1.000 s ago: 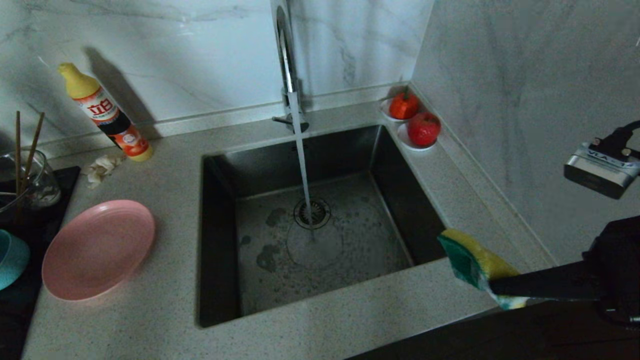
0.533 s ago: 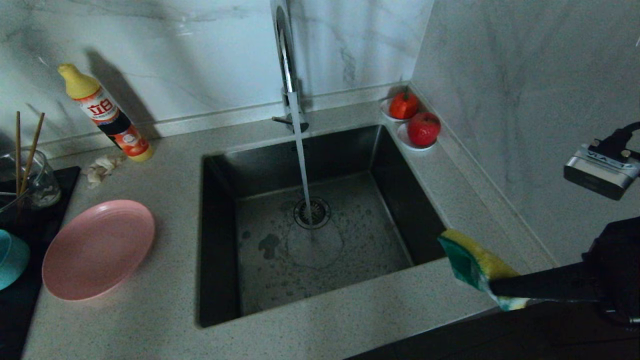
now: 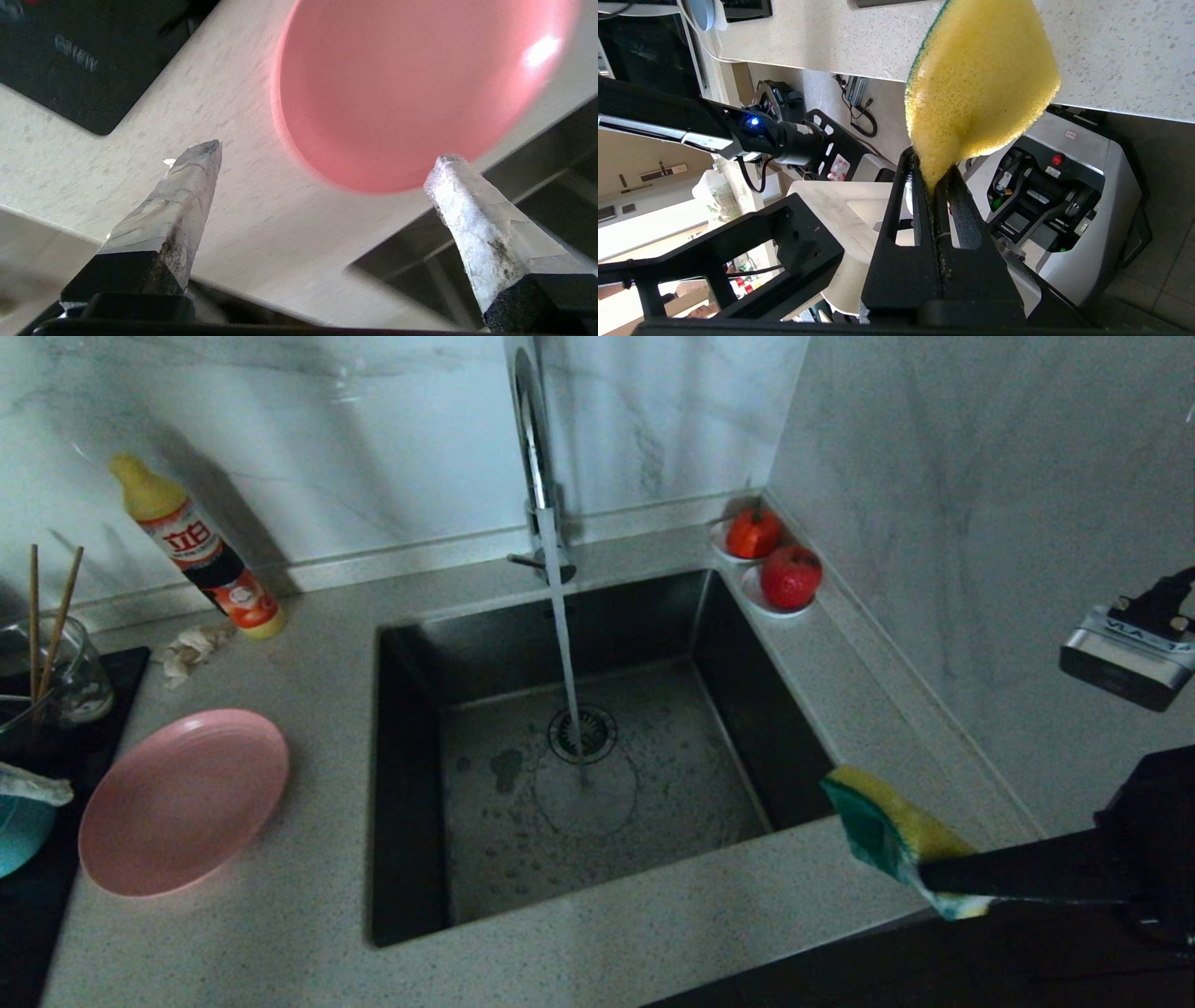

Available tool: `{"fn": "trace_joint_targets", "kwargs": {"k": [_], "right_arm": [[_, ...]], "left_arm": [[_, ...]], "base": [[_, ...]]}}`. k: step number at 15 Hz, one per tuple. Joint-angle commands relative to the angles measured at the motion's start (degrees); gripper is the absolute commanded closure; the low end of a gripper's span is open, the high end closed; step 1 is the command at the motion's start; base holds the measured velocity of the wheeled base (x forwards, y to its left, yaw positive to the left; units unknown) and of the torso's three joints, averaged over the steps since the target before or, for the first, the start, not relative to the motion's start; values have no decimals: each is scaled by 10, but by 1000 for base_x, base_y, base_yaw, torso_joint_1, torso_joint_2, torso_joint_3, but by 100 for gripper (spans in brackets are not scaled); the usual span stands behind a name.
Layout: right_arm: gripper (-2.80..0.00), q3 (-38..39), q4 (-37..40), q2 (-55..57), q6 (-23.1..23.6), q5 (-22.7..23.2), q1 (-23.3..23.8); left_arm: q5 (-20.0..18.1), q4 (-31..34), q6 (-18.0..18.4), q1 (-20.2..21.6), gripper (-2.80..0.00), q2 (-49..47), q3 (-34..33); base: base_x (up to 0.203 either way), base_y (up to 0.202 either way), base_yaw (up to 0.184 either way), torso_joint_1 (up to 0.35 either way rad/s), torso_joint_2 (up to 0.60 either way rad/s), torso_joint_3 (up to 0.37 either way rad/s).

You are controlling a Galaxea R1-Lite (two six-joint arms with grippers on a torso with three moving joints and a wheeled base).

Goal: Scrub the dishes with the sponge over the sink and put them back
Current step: Wash the plate

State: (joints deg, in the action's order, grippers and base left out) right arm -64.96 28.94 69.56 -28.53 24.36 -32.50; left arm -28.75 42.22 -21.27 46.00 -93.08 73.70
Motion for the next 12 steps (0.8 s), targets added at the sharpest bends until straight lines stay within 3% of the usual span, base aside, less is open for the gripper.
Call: {"fn": "trace_joint_targets", "kwargs": {"k": [1,4,10,12], "right_arm": [[0,2,2,-1,-1,2,0],[0,3,2,0,-1,1,0],[0,5,2,2,-1,1,2],[0,11,1,1,-1,0,2]], "left_arm": [[13,0,17,-6,-280,-29,-15],[39,-8,65,-6,-280,-62,-20],[27,-74,75,-13,-280,-82,-43],[-3,-101,76,-14,-280,-86,-58]], "base": [[0,0,0,0,0,0],[0,0,0,0,0,0],[0,0,0,0,0,0],[0,0,0,0,0,0]]}}
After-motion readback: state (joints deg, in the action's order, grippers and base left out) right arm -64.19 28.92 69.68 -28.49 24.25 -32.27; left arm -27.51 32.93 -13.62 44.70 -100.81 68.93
